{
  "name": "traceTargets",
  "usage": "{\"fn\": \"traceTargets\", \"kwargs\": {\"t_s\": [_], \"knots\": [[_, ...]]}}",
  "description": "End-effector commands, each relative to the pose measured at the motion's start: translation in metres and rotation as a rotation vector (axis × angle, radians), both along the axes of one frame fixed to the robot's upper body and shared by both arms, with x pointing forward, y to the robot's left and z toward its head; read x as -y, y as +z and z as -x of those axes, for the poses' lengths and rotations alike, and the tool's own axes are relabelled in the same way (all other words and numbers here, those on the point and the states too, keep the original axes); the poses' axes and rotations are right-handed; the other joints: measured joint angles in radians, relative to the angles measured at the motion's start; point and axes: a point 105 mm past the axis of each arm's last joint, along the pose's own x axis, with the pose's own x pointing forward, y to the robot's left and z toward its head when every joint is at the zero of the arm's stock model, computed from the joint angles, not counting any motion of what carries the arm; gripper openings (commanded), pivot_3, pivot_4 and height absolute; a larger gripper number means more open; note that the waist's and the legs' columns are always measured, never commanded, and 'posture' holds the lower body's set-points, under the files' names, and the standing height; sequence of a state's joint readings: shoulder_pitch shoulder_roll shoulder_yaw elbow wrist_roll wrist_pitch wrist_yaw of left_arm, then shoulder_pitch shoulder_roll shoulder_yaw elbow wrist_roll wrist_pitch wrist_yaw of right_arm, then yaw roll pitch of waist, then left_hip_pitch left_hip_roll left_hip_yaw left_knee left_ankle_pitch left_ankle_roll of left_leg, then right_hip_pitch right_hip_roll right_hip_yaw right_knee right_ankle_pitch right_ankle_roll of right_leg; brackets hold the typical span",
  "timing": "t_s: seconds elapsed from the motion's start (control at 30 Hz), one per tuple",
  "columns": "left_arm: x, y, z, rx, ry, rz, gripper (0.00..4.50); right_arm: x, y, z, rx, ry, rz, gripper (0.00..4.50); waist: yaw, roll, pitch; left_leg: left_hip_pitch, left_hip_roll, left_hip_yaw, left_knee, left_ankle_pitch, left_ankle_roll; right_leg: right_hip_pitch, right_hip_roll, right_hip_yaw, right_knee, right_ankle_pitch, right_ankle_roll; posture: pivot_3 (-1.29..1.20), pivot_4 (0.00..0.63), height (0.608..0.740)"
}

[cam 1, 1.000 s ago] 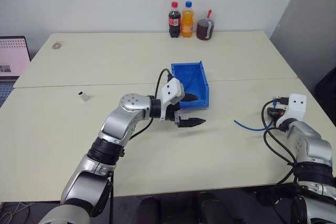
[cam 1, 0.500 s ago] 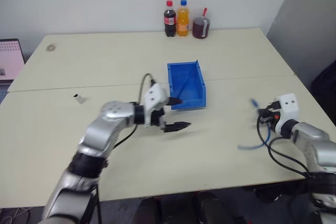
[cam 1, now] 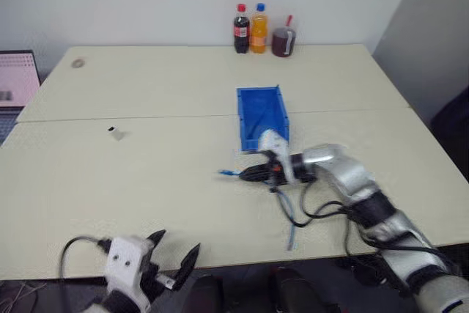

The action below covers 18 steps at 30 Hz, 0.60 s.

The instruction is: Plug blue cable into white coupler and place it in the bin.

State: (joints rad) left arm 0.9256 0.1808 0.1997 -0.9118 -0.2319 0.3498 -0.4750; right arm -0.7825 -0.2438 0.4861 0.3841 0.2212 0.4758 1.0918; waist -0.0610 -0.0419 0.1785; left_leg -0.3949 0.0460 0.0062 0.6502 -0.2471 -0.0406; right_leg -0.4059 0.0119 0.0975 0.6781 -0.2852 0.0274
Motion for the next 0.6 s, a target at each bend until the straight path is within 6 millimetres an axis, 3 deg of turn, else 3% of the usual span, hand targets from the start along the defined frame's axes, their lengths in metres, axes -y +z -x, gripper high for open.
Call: {"fn": "traceTargets", "kwargs": {"t_s": [0.03, 0.23, 0.37, 0.47, 0.6], "knots": [[-0.007, 0.012, 0.004, 0.084, 0.094, -0.067, 4.50, -0.004, -0.009, -0.010, 0.016, 0.041, 0.049, 0.04, -0.002, 0.000, 0.000, 0.000, -0.001, 0.001, 0.000, 0.000, 0.000, 0.000, 0.000, 0.000, 0.000, 0.000, 0.000, 0.00, 0.150, 0.740], [-0.004, 0.009, 0.006, 0.096, 0.102, -0.066, 4.50, -0.005, -0.017, -0.018, -0.005, 0.032, 0.080, 1.39, -0.020, -0.001, -0.001, -0.004, -0.001, 0.005, -0.002, -0.001, 0.000, 0.000, 0.000, 0.001, 0.000, 0.000, 0.000, 0.00, 0.150, 0.740], [-0.005, 0.009, -0.011, 0.124, 0.025, -0.085, 4.50, 0.006, -0.003, -0.021, -0.015, -0.022, 0.012, 2.39, -0.020, 0.001, 0.000, -0.003, -0.001, 0.004, -0.003, -0.001, 0.000, 0.000, 0.002, -0.002, 0.002, -0.002, -0.001, 0.00, 0.150, 0.740], [-0.013, 0.009, -0.035, 0.167, -0.148, -0.256, 4.50, 0.026, 0.014, -0.014, -0.022, -0.086, -0.064, 3.22, -0.008, 0.004, 0.001, -0.004, -0.001, 0.002, -0.003, -0.001, 0.000, 0.000, 0.003, -0.003, 0.003, -0.003, -0.002, 0.00, 0.150, 0.740], [-0.029, 0.021, -0.091, 0.221, -0.346, -0.334, 4.50, 0.061, 0.045, 0.020, -0.017, -0.193, -0.171, 4.31, 0.011, 0.006, 0.000, -0.006, -0.002, -0.003, -0.003, 0.000, -0.001, -0.001, 0.004, -0.008, 0.007, -0.001, 0.001, 0.00, 0.150, 0.740]]}}
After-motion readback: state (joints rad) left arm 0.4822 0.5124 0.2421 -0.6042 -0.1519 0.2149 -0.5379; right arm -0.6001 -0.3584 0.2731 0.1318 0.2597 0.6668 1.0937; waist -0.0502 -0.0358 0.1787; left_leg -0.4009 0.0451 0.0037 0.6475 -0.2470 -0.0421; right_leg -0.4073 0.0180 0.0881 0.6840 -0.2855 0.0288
